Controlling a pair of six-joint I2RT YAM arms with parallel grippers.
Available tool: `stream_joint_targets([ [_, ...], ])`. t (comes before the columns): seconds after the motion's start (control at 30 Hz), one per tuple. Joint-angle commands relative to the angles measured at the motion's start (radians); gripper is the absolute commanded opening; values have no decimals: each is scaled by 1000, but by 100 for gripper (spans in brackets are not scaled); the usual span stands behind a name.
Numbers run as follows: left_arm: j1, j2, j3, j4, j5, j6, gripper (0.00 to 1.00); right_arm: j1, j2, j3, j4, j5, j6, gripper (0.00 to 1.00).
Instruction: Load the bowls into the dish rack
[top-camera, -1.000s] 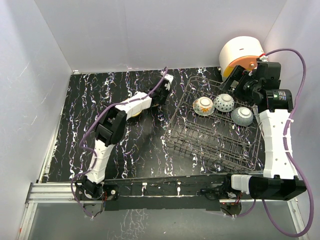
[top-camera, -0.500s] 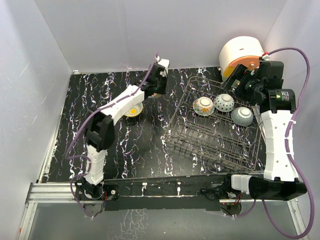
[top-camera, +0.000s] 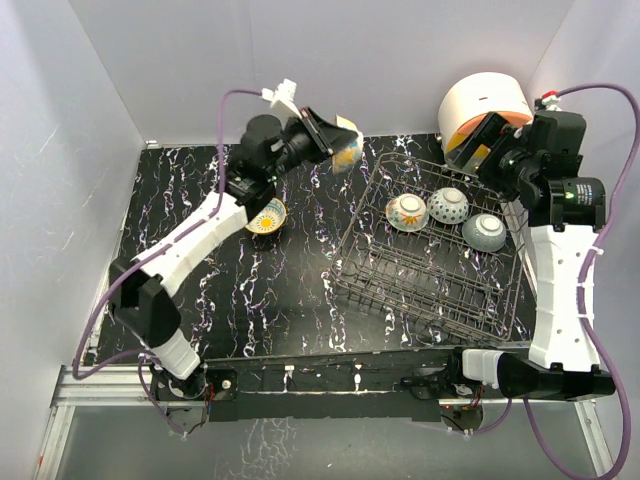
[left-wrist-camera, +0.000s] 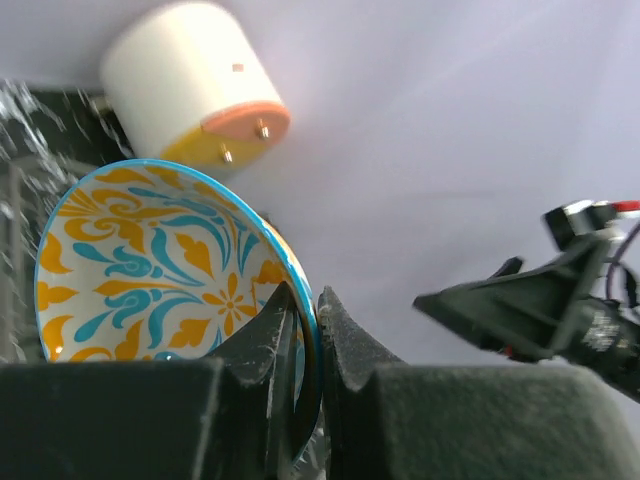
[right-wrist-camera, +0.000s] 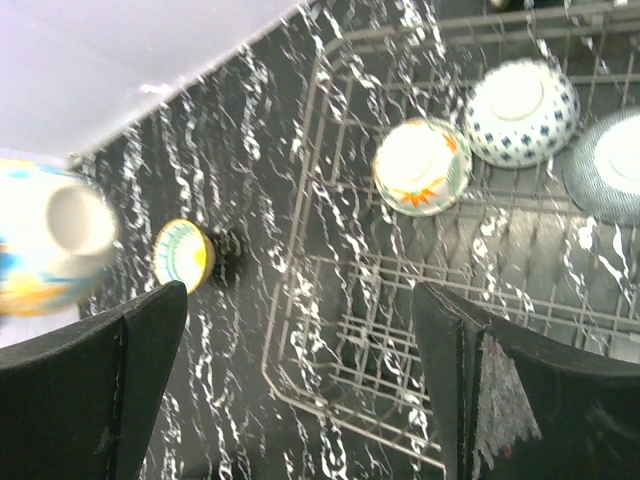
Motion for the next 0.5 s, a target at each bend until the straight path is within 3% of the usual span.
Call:
stream_joint_targets([
  [0.0,-25,75,-70,223,136,-284,0,-8,10,136,89,-16,34,99],
  [0.17,-106,151,-43,244,163,-358,0,-10,37,208,117,-37,44,99],
  [0.47,-274,323,29,333,246,-488,0,-12,52,188,222,-163,63,99],
])
